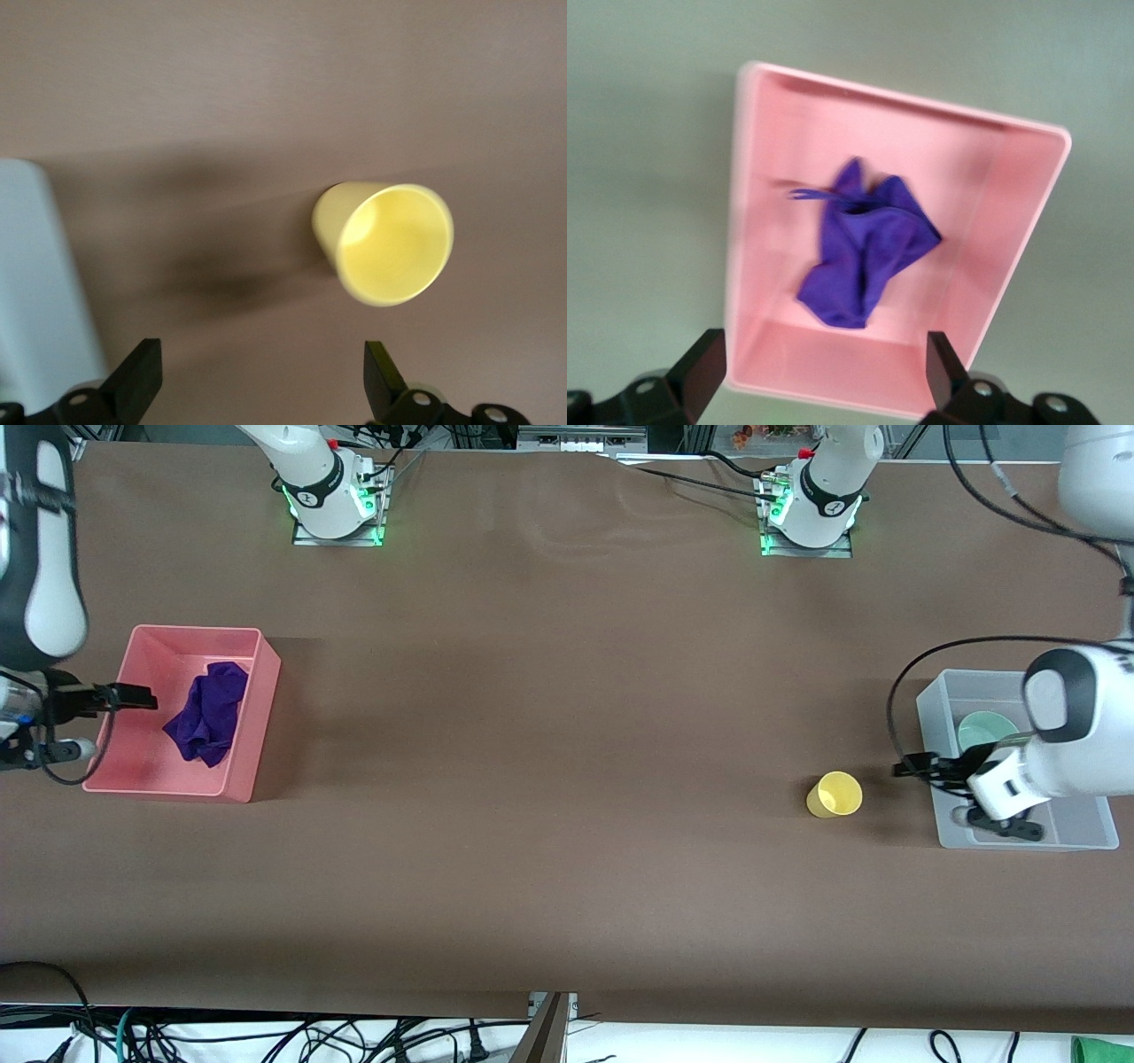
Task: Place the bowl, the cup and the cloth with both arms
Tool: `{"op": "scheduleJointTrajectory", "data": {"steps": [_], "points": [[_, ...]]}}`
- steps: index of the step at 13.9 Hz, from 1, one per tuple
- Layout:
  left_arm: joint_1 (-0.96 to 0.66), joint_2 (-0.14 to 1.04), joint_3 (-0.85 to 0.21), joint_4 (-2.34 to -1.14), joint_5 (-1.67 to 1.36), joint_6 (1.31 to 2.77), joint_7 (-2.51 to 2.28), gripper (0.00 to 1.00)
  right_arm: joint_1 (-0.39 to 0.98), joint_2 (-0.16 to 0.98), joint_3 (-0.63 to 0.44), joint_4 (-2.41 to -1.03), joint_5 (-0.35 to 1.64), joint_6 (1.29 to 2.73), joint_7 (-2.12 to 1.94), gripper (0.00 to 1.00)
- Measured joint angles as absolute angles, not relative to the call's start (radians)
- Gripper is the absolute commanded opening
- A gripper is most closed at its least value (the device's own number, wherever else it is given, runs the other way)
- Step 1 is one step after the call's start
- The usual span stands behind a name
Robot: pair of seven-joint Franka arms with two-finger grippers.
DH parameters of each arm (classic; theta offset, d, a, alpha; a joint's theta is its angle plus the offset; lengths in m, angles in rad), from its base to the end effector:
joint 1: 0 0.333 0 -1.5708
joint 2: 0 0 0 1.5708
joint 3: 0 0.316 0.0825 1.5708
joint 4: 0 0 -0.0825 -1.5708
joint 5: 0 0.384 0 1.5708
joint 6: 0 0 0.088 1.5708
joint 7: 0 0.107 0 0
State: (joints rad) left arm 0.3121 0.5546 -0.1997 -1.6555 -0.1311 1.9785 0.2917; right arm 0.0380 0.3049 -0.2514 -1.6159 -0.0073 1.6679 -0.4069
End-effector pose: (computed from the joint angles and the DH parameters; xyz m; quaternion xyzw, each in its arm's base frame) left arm 0.6513 0.0787 0.2784 0.9866 -0.0474 -0.0864 0.1303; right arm 0.6088 -0.1178 0.4352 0.9869 0.0976 -0.1282 0.0023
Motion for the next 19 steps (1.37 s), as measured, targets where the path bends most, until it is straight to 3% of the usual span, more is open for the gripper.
{"op": "scheduleJointTrajectory", "data": {"steps": [1, 4, 5, 12, 17, 19], "points": [[0.305, 0.578, -0.2, -1.656, -0.164, 1.999, 0.265, 0.93, 0.041, 0.29, -0.214, -1.568, -0.006, 1.61, -0.406, 1.0], [0.304, 0.644, -0.199, -1.657, -0.186, 2.081, 0.239, 0.13, 0.046, 0.246, -0.098, -1.512, -0.006, 1.543, -0.379, 1.0], [0.303, 0.665, -0.199, -1.657, -0.195, 2.101, 0.234, 0.0, 0.048, 0.235, -0.071, -1.51, -0.006, 1.541, -0.316, 1.0], [0.29, 0.684, -0.202, -1.637, -0.204, 2.104, 0.183, 0.0, 0.043, 0.217, -0.045, -1.453, -0.007, 1.576, -0.083, 1.0], [0.297, 0.585, -0.196, -1.446, 0.078, 1.759, 0.243, 0.0, 0.042, 0.212, -0.045, -1.423, -0.009, 1.601, -0.082, 1.0], [0.312, 0.55, -0.18, -1.405, 0.232, 1.697, 0.362, 0.0, 0.04, 0.198, -0.048, -1.422, -0.016, 1.601, -0.082, 1.0]]}}
